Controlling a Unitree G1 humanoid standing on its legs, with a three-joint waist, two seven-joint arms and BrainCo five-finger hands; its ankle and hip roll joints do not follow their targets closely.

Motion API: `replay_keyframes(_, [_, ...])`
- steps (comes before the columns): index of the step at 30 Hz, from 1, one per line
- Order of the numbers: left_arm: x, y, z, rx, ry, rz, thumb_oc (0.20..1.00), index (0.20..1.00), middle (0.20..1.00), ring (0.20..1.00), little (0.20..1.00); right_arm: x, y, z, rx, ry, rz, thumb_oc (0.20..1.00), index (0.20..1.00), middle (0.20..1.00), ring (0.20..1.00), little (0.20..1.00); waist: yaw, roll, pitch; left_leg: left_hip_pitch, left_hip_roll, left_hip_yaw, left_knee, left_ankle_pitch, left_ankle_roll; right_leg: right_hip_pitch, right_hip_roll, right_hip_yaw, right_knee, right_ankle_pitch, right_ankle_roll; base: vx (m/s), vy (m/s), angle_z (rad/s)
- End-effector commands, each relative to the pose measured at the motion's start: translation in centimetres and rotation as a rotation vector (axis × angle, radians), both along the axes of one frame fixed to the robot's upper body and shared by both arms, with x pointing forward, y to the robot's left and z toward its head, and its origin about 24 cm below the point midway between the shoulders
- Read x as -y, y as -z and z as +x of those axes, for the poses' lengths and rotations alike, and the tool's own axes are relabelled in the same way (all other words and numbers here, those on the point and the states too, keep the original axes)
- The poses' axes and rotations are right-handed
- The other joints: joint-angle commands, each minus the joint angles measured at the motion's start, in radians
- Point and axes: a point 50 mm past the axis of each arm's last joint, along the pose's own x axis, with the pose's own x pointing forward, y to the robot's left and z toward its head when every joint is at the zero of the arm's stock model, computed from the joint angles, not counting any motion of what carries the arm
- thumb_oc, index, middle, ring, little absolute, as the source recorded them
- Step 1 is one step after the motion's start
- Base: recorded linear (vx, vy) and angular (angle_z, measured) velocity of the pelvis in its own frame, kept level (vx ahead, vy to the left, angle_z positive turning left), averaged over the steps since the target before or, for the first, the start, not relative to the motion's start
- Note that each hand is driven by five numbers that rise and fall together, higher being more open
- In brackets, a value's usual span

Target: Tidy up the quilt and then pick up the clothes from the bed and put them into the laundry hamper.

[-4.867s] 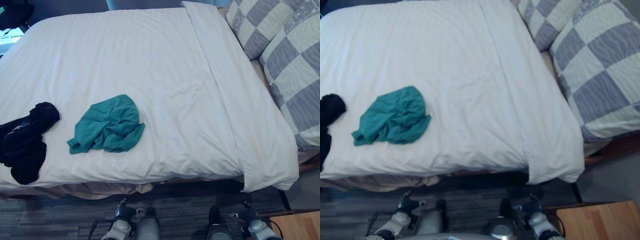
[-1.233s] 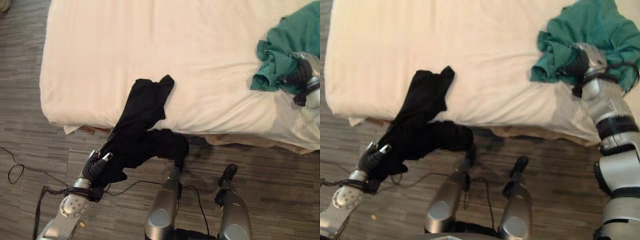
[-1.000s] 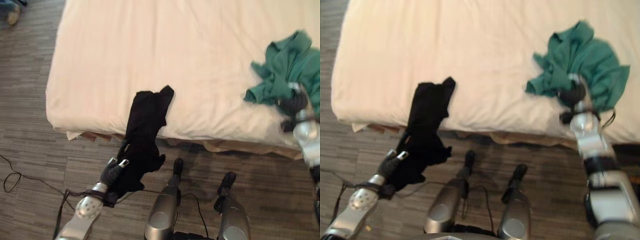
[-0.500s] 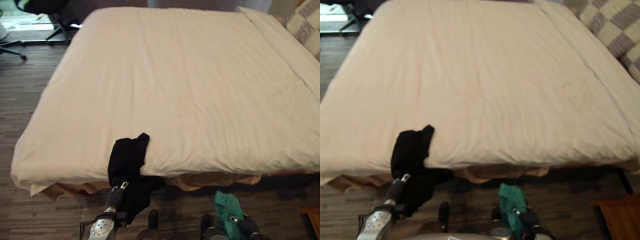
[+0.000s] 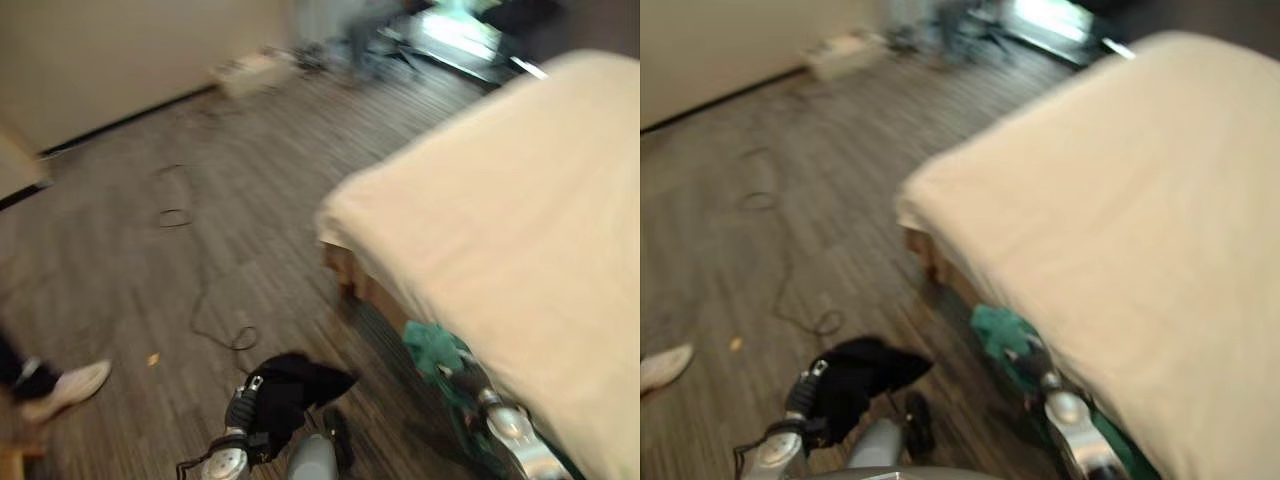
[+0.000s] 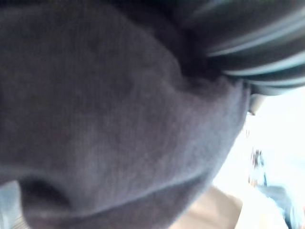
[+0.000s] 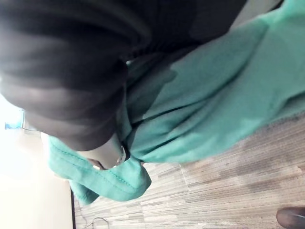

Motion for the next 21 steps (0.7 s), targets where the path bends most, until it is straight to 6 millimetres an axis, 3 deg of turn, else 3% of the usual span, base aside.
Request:
replay_keyframes(1, [-2.6, -2.7, 2.7, 0.119, 0.025, 0.15, 0.2, 0.2, 0.2, 0.2, 0.2, -0.7, -2.4, 3.8, 0.176, 0.057, 0.056, 0.2, 0.2, 0.2, 0.2, 0.2, 0.055, -0.044, 0.06, 0.086, 0.062, -0.216, -0.169, 0.033, -0.165, -0.158, -0.019, 0.057, -0.043, 0.063, 0.068, 0.09, 0.291, 1.65])
replay_keyframes(2, [-2.5, -2.9, 3.3, 0.131, 0.023, 0.152, 0.2, 0.2, 0.2, 0.2, 0.2, -0.7, -2.3, 3.9, 0.176, 0.095, 0.066, 0.2, 0.2, 0.2, 0.2, 0.2, 0.051, -0.042, 0.081, 0.075, 0.024, -0.263, -0.168, 0.014, -0.143, -0.184, -0.085, 0.057, 0.065, 0.117, 0.106, 0.09, 0.287, 1.7])
replay_keyframes(3, [-2.5, -2.9, 3.4, 0.133, 0.024, 0.153, 0.2, 0.2, 0.2, 0.2, 0.2, -0.7, -2.3, 3.9, 0.178, 0.096, 0.066, 0.2, 0.2, 0.2, 0.2, 0.2, 0.047, -0.045, 0.082, 0.072, 0.018, -0.265, -0.167, 0.014, -0.14, -0.185, -0.092, 0.053, 0.07, 0.117, 0.109, 0.12, 0.366, 1.84])
replay_keyframes(4, [-2.6, -3.7, 4.3, 0.176, 0.005, 0.157, 0.2, 0.2, 0.2, 0.2, 0.2, -0.5, -2.2, 4.1, 0.178, 0.151, 0.086, 0.2, 0.2, 0.2, 0.2, 0.2, 0.028, -0.032, 0.099, 0.072, -0.015, -0.342, -0.208, 0.015, -0.119, -0.259, -0.064, 0.196, 0.157, 0.114, 0.108, 0.05, 0.331, 1.79])
replay_keyframes(5, [-1.7, -4.0, 5.0, 0.201, 0.027, 0.147, 0.2, 0.2, 0.2, 0.2, 0.2, -0.5, -2.4, 4.4, 0.186, 0.165, 0.093, 0.2, 0.2, 0.2, 0.2, 0.2, 0.016, -0.017, 0.102, 0.073, -0.022, -0.375, -0.243, 0.047, -0.119, -0.32, 0.001, 0.278, 0.163, 0.055, 0.066, 0.14, 0.385, 1.3])
replay_keyframes(6, [-1.0, -4.3, 5.7, 0.222, 0.05, 0.138, 0.2, 0.2, 0.2, 0.2, 0.2, -0.2, -2.5, 4.5, 0.195, 0.178, 0.084, 0.2, 0.2, 0.2, 0.2, 0.2, -0.004, -0.007, 0.107, 0.087, -0.037, -0.432, -0.259, 0.055, -0.125, -0.368, 0.078, 0.366, 0.135, -0.012, 0.057, 0.16, 0.197, 2.14])
replay_keyframes(7, [-0.6, -4.6, 6.1, 0.241, 0.061, 0.125, 0.2, 0.2, 0.2, 0.2, 0.2, 0.2, -2.6, 4.5, 0.203, 0.188, 0.066, 0.2, 0.2, 0.2, 0.2, 0.2, -0.012, -0.006, 0.112, 0.1, -0.056, -0.469, -0.268, 0.052, -0.13, -0.371, 0.108, 0.402, 0.076, -0.029, 0.066, 0.16, 0.091, 1.72])
replay_keyframes(8, [-0.6, -4.6, 6.1, 0.241, 0.062, 0.125, 0.2, 0.2, 0.2, 0.2, 0.2, 0.2, -2.6, 4.5, 0.203, 0.188, 0.066, 0.2, 0.2, 0.2, 0.2, 0.2, -0.014, -0.004, 0.112, 0.098, -0.055, -0.471, -0.269, 0.054, -0.13, -0.369, 0.111, 0.399, 0.071, -0.025, 0.065, 0.2, 0.005, 2.35])
replay_keyframes(9, [-0.1, -4.7, 6.4, 0.251, 0.096, 0.118, 0.2, 0.2, 0.2, 0.2, 0.2, 0.8, -2.8, 4.6, 0.213, 0.198, 0.04, 0.2, 0.2, 0.2, 0.2, 0.2, -0.031, 0.0, 0.109, 0.118, -0.072, -0.538, -0.29, 0.051, -0.137, -0.368, 0.122, 0.422, -0.029, -0.009, 0.053, 0.12, -0.02, 1.56])
replay_keyframes(10, [-0.1, -4.7, 6.4, 0.251, 0.096, 0.118, 0.2, 0.2, 0.2, 0.2, 0.2, 0.8, -2.8, 4.6, 0.213, 0.198, 0.04, 0.2, 0.2, 0.2, 0.2, 0.2, -0.032, 0.001, 0.109, 0.117, -0.072, -0.539, -0.29, 0.051, -0.137, -0.368, 0.122, 0.422, -0.03, -0.009, 0.053, 0.24, -0.027, 1.68])
replay_keyframes(11, [-0.1, -4.7, 6.4, 0.25, 0.107, 0.13, 0.2, 0.2, 0.2, 0.2, 0.2, 1.2, -2.9, 4.6, 0.217, 0.206, 0.026, 0.2, 0.2, 0.2, 0.2, 0.2, -0.042, -0.003, 0.104, 0.133, -0.085, -0.574, -0.292, 0.042, -0.134, -0.377, 0.135, 0.46, -0.099, 0.002, 0.046, 0.22, -0.036, 1.54])
replay_keyframes(12, [0.0, -4.5, 6.4, 0.232, 0.132, 0.146, 0.2, 0.2, 0.2, 0.2, 0.2, 1.4, -2.6, 4.3, 0.197, 0.207, 0.013, 0.2, 0.2, 0.2, 0.2, 0.2, -0.046, -0.025, 0.107, 0.132, -0.122, -0.605, -0.24, 0.01, -0.121, -0.349, 0.133, 0.501, -0.183, 0.028, 0.044, 0.26, -0.064, 1.2])
replay_keyframes(14, [0.3, -4.1, 6.4, 0.212, 0.14, 0.148, 0.2, 0.2, 0.2, 0.2, 0.2, 1.4, -2.6, 4.7, 0.191, 0.198, -0.009, 0.2, 0.2, 0.2, 0.2, 0.2, -0.033, -0.041, 0.107, 0.126, -0.147, -0.619, -0.204, -0.016, -0.113, -0.328, 0.118, 0.486, -0.19, 0.049, 0.055, 0.09, -0.047, 0.98])
replay_keyframes(15, [3.4, -1.7, 9.8, 0.082, 0.117, 0.095, 0.2, 0.2, 0.2, 0.2, 0.2, 2.1, -1.6, 8.3, 0.053, -0.03, -0.205, 0.2, 0.2, 0.2, 0.2, 0.2, -0.092, -0.015, 0.126, 0.241, -0.127, -0.548, -0.33, -0.004, -0.087, -0.36, 0.215, 0.598, -0.193, 0.046, 0.013, 0.07, -0.041, 0.72])
replay_keyframes(20, [3.7, -0.7, 8.6, 0.033, 0.175, 0.14, 0.2, 0.2, 0.2, 0.2, 0.2, 2.4, -0.7, 6.7, 0.012, -0.019, -0.172, 0.2, 0.2, 0.2, 0.2, 0.2, -0.078, -0.019, 0.11, 0.275, -0.114, -0.583, -0.322, -0.034, -0.105, -0.315, 0.225, 0.568, -0.218, 0.027, -0.005, 0.17, -0.128, -0.01])
replay_keyframes(21, [3.7, -0.4, 8.0, 0.016, 0.239, 0.177, 0.2, 0.2, 0.2, 0.2, 0.2, 2.6, -0.9, 6.6, 0.02, -0.027, -0.169, 0.2, 0.2, 0.2, 0.2, 0.2, -0.067, -0.022, 0.12, 0.262, -0.119, -0.58, -0.212, -0.073, -0.123, -0.283, 0.226, 0.554, -0.25, 0.016, -0.021, 0.22, -0.198, 0.01])
